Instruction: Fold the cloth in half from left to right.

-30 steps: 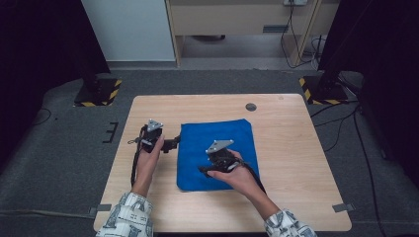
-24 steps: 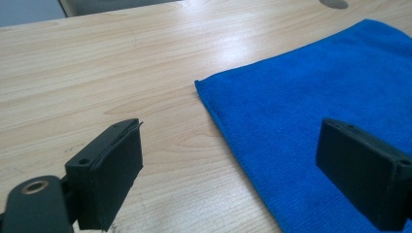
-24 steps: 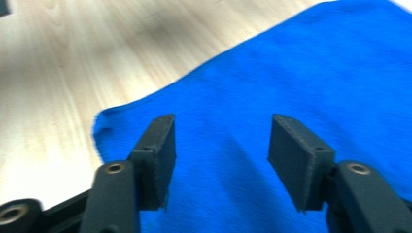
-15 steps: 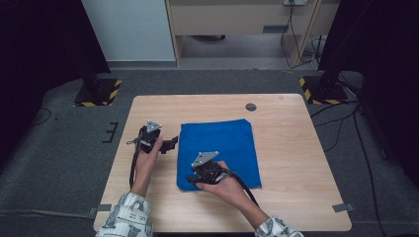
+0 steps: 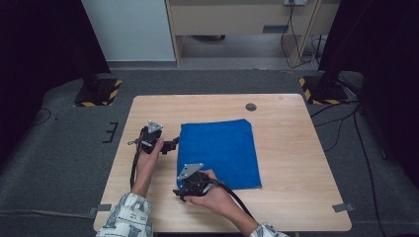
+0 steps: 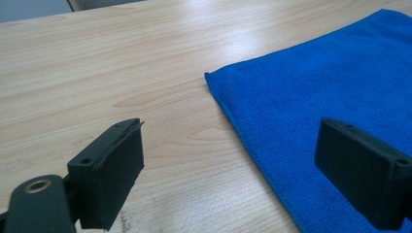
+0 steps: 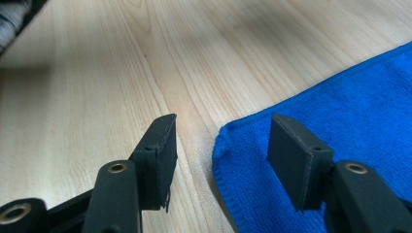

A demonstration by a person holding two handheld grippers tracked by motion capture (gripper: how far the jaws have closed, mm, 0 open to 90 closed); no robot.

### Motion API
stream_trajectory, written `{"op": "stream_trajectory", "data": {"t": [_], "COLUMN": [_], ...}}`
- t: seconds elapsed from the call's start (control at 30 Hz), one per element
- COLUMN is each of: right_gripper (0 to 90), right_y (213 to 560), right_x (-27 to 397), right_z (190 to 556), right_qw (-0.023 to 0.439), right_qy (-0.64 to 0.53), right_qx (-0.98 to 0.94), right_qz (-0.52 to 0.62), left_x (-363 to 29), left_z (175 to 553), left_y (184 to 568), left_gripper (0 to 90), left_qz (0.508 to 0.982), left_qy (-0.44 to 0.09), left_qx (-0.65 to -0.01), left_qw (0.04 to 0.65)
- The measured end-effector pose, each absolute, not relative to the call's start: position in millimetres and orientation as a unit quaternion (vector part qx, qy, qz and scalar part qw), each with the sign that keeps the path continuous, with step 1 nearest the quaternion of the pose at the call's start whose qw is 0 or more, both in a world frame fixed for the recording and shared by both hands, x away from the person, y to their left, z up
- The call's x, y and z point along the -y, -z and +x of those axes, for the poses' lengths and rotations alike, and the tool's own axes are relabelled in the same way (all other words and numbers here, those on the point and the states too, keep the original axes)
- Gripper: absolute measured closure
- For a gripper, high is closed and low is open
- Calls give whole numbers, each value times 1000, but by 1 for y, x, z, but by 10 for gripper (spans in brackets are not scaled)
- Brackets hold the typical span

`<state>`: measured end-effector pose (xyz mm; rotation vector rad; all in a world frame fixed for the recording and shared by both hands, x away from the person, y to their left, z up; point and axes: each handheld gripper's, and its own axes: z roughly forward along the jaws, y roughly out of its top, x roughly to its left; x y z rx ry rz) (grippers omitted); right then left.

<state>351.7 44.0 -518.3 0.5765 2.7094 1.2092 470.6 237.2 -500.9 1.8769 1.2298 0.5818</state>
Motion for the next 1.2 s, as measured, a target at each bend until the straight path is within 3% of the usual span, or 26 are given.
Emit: {"op": "stream_trajectory", "data": {"t": [0.23,0.5,0.87,1.2], "right_gripper": [541,865,879,879], "right_y": [523,522,512,511], "right_x": [-49,-47,-50,-65], "right_z": [352,354,344,328], "right_qw": [75,78,54,47], "right_qy": [-388,-385,-417,-428], "right_qx": [-897,-898,-883,-880], "right_qz": [197,199,208,200], "left_x": [-237,-236,-226,-218], "left_z": [471,472,489,516], "left_y": [502,503,496,496], "left_gripper": [100,102,123,223], "left_qz": [741,745,763,795], "left_qy": [-226,-219,-208,-211], "left_qx": [-488,-485,-465,-436], "left_qw": [402,402,398,366]}}
